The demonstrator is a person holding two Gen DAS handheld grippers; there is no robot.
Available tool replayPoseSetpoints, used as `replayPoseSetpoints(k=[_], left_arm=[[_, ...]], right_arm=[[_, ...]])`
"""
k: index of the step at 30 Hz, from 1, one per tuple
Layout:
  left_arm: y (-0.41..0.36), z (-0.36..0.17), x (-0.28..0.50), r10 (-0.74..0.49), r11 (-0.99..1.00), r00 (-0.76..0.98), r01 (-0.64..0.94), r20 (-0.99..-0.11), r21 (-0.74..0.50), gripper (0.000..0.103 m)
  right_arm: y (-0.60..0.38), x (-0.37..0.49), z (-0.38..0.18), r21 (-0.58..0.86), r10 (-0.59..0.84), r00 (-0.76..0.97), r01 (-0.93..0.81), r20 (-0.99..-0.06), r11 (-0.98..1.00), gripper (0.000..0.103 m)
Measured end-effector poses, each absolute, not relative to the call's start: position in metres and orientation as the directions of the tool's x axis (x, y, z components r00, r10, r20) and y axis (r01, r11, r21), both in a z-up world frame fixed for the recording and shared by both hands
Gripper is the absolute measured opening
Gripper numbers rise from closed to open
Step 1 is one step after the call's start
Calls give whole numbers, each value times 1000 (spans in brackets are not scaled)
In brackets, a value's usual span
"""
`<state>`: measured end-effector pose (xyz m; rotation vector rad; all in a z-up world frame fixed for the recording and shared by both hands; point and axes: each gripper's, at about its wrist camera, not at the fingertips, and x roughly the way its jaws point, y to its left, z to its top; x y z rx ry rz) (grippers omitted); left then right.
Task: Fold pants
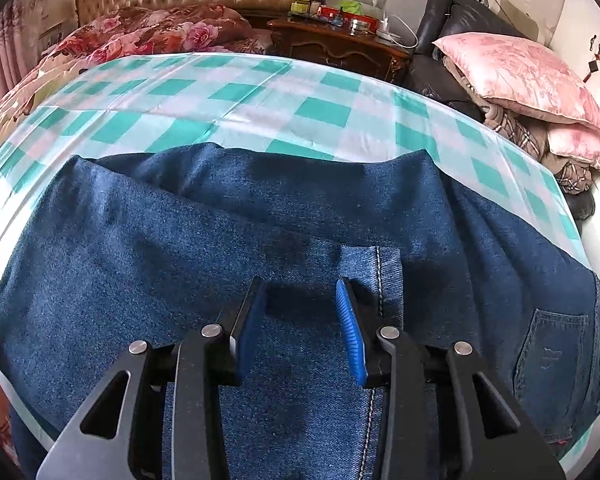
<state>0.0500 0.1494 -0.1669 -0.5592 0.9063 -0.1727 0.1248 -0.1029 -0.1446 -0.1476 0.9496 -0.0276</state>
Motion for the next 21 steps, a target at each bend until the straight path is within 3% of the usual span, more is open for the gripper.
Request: replayPoseSetpoints(k=[6,13,14,16,18,21], left_arm=[[153,-161,49,-405,821,622,-74,-670,-566,16],[141,-143,45,-360,863,649,-41,-670,-503,14],[139,-140,44,-348,872,655,-35,-670,-488,14],[132,-132,43,-315,898,671,-20,-672,-440,14],[125,-126,42,-282,919,682,-10,-674,-395,14],[116,-119,41,-244,941,697,1,-674,-339,14]], right_arm=[[-101,126,-144,-148,-95,578,-45,-811,988,37],[-98,131,-142,-182,-126,546,-49,-828,982,40],[-98,135,-140,-183,-132,522,-47,-843,982,43],[-95,142,-129,-159,-120,503,-35,-856,987,69],[-81,149,-110,-159,-106,518,-59,-849,985,75],[-45,166,-83,-75,16,478,-172,-878,982,76]])
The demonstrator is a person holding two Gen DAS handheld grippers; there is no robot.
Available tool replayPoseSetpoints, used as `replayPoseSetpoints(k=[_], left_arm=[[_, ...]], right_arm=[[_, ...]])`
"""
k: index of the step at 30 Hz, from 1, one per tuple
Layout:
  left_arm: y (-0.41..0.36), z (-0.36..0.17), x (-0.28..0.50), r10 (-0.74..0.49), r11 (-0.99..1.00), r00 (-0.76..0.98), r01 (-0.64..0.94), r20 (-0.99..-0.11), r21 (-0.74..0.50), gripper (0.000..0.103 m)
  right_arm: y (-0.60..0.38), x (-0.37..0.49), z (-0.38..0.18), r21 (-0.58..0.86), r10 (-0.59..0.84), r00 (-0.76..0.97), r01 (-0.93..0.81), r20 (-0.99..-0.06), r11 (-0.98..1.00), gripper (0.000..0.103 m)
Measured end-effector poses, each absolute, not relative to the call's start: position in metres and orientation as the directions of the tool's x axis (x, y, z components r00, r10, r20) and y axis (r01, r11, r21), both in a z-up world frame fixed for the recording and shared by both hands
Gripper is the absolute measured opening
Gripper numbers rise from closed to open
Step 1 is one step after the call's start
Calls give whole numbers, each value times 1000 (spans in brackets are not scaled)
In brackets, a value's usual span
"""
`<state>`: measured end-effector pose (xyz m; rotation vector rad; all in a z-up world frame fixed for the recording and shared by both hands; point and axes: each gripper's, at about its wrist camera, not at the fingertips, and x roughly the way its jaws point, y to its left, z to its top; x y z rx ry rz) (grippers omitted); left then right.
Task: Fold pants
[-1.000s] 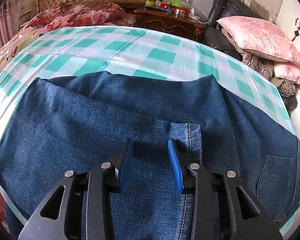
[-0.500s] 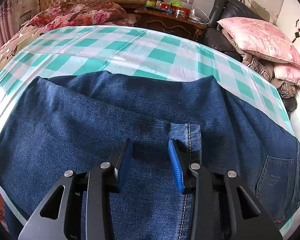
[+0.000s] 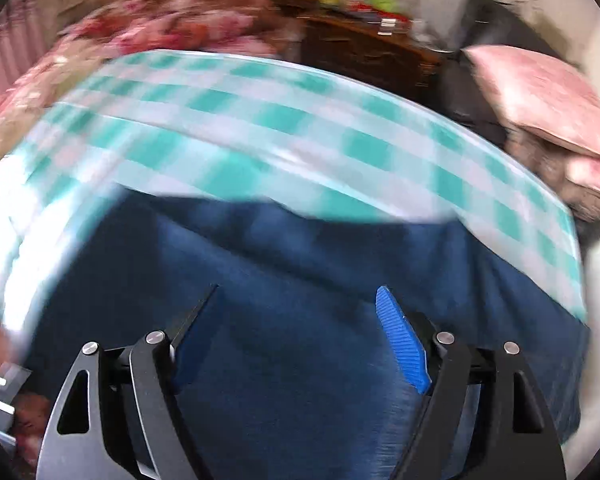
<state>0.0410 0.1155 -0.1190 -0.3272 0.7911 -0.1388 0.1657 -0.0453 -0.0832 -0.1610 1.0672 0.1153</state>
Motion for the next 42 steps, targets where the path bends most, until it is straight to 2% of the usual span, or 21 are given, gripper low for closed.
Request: replayPoseSetpoints(k=[3,7,11,14,15,16,19,20,21,22,23,27,28,29,30,33,36,39,42], left_arm=[[111,-115,40,-221,951,703,2,-676,-310,14],[104,-112,38,-188,966,713,8,-675,-260,13],[97,-107,36,-165,976,728,22,-666,-218,13],[93,-102,34,-160,980,742,39,-651,-197,13],[93,-101,33,-164,979,745,44,-646,-197,13],[93,-100,32,-172,978,749,50,-640,-204,13],[102,-104,31,-216,958,746,38,-630,-284,14],[106,-107,32,-227,949,743,24,-629,-314,17],[111,-110,32,-236,936,741,0,-629,-351,31],[116,-116,34,-255,916,729,-28,-635,-400,58],[119,-121,35,-275,898,722,-42,-635,-437,64],[115,-136,45,-301,868,693,-87,-656,-490,62],[114,-141,50,-275,872,674,-127,-686,-473,54],[113,-145,51,-291,865,664,-126,-689,-486,42],[111,-144,52,-319,859,652,-108,-688,-501,18],[92,-125,43,-261,912,688,-54,-678,-406,12],[55,-76,35,-179,965,762,13,-622,-262,11],[-9,-13,25,-138,990,851,113,-507,-80,11],[-82,28,13,-164,976,903,207,-398,66,11]], right_arm=[[-9,186,-71,17,113,396,-239,-911,971,76],[54,211,-80,87,172,265,-306,-949,948,75],[96,223,-103,33,109,204,-344,-973,938,75],[115,227,-123,-61,11,190,-372,-982,926,73],[115,228,-126,-76,-5,188,-374,-982,924,62],[115,229,-132,-100,-31,186,-372,-982,923,44],[107,229,-134,-87,-26,176,-352,-984,932,24],[106,229,-133,-85,-21,182,-352,-983,932,22],[102,228,-131,-74,-9,184,-346,-983,935,20],[97,228,-128,-58,6,183,-339,-983,939,18],[94,227,-126,-42,20,181,-333,-983,942,18],[86,222,-118,-14,52,194,-321,-980,947,17],[84,221,-115,-4,62,196,-318,-979,948,17],[82,220,-112,10,75,196,-313,-978,950,17],[79,221,-111,22,86,195,-311,-977,950,17],[57,222,-90,124,185,190,-290,-964,949,17],[23,224,-48,230,292,219,-269,-931,935,16],[-48,222,17,349,412,284,-246,-866,904,16],[-140,209,72,442,493,362,-220,-791,870,16]])
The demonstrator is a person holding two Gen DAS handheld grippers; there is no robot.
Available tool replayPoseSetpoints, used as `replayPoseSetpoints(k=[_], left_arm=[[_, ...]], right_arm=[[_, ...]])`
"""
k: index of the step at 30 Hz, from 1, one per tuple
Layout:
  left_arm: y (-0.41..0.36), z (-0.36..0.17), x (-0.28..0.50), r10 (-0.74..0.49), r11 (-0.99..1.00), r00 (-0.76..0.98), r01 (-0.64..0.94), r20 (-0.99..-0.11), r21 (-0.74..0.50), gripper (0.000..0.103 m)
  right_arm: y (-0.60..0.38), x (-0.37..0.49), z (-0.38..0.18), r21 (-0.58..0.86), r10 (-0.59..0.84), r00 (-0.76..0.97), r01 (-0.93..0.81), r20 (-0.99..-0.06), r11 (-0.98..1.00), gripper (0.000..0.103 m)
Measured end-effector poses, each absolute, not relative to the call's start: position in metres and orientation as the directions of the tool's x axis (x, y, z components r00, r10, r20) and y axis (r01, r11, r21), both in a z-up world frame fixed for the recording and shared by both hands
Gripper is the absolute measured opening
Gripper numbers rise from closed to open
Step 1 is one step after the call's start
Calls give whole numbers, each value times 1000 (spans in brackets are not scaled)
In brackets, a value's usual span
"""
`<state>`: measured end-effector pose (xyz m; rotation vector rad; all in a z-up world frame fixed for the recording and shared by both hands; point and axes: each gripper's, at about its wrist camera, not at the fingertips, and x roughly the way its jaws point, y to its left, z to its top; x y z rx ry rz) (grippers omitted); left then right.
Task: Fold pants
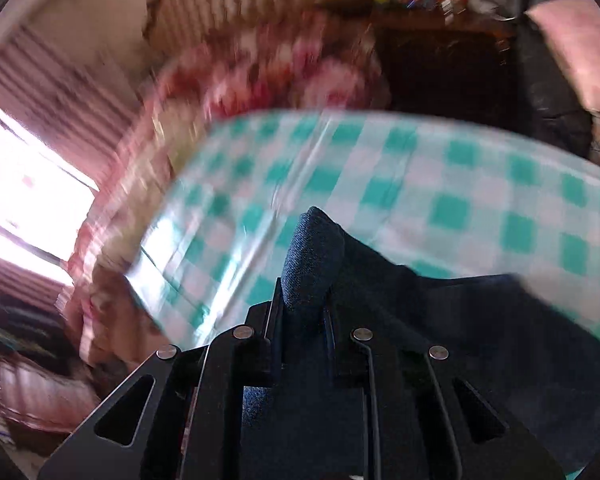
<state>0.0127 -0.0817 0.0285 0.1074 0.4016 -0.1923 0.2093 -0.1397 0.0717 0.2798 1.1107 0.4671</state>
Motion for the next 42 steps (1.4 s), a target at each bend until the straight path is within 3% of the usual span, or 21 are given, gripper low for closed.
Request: replayPoseSetpoints(k=[3,6,10,14,17,18,19,22,24,26,27,30,35,42], left_arm=[[-175,43,-6,-227,928,922,302,-314,217,11],[-273,18,-24,-321,851,893,418,-315,317,11],[-371,-57,-39,-352,753,834,522,-426,400,10],[-423,-138,-45,-283,633,825,543,-489,551,11],[-434,-169,-54,-245,557,857,507,-453,658,21],[-434,-173,-53,-235,547,860,502,-453,670,37],[-432,-177,-52,-237,546,860,502,-451,671,41],[-432,-181,-47,-233,539,876,478,-423,693,41],[-434,-181,-49,-237,533,881,470,-409,703,38],[-438,-183,-48,-240,520,872,487,-428,702,16],[-441,-184,-54,-233,517,874,482,-426,707,12],[-441,-175,-63,-234,513,892,450,-385,731,10],[-449,-148,-59,-251,523,905,424,-342,739,10],[-470,-152,-61,-283,468,893,448,-351,762,10]], right_arm=[[-254,184,98,484,505,442,-168,-742,859,16],[-340,160,83,485,468,479,-97,-742,869,16],[-441,137,1,496,440,478,-9,-760,868,16],[-481,139,-92,452,383,403,91,-831,887,16],[-492,136,-114,516,433,423,100,-796,851,18],[-492,135,-114,532,447,428,96,-785,841,19],[-491,135,-113,535,452,429,89,-782,840,20],[-482,137,-114,518,449,419,61,-789,853,24],[-480,140,-114,517,453,416,50,-788,855,27],[-484,144,-115,506,446,411,45,-795,861,27],[-491,143,-115,494,438,410,37,-800,869,22],[-491,140,-105,468,430,412,-8,-803,883,11],[-500,132,-76,459,426,459,-44,-780,887,11],[-527,123,-83,455,407,465,-10,-787,891,10]])
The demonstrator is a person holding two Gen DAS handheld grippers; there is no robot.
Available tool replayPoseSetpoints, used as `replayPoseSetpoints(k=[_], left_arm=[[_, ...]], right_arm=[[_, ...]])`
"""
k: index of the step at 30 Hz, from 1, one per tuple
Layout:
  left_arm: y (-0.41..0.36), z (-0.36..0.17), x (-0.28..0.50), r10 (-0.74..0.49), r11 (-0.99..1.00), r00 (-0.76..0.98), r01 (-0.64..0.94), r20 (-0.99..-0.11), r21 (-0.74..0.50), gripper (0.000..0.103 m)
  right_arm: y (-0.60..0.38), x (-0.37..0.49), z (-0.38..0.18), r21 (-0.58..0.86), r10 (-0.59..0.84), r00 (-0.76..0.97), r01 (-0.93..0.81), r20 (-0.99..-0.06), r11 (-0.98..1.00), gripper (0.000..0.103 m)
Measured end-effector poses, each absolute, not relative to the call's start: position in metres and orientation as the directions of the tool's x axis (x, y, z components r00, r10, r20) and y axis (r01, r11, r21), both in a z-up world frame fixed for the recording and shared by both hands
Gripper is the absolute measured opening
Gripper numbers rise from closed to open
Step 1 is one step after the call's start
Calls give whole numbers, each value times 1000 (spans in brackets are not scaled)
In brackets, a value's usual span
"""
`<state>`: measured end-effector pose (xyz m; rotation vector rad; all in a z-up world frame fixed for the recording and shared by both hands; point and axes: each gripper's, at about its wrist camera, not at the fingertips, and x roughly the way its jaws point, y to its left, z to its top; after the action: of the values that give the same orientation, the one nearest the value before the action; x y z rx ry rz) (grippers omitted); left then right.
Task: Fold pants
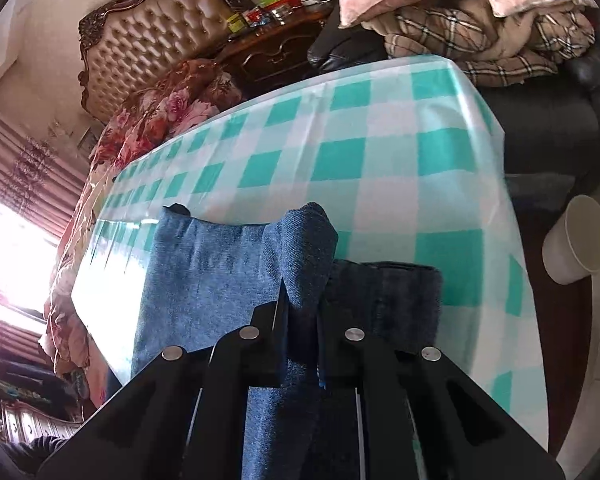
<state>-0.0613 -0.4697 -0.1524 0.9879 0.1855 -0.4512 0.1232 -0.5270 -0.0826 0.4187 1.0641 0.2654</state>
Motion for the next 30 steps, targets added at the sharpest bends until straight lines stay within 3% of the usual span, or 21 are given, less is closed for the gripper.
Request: replayPoseSetpoints(k=[12,15,17,19,21,23,26,28,30], left_arm=[[-482,-178,-45,-314,407,860,506,-403,761,11],[-480,-179,-40,-346,408,833,547,-431,731,17],[-475,-170,-38,-380,429,807,587,-453,686,25],[-462,-151,-40,-448,456,762,644,-467,614,60],[-439,-123,-47,-538,489,728,681,-425,545,68],[-416,-99,-42,-580,529,689,725,-435,442,68],[-364,-57,4,-611,664,668,725,-425,184,67],[-346,-44,55,-588,721,658,690,-470,63,56],[-340,-40,107,-615,718,590,693,-524,-63,45]], right_arm=[[-546,109,-100,461,402,501,-7,-766,887,10],[-545,104,-110,394,330,526,11,-784,919,18],[-549,100,-114,385,308,551,26,-775,922,25],[-557,95,-110,393,284,582,68,-762,917,34],[-561,88,-102,373,238,615,100,-752,922,38],[-567,74,-86,312,120,669,175,-734,934,40],[-556,44,-57,148,-114,723,288,-682,946,43],[-529,24,-48,44,-225,725,332,-651,942,55],[-507,13,-51,20,-251,714,347,-653,938,57]])
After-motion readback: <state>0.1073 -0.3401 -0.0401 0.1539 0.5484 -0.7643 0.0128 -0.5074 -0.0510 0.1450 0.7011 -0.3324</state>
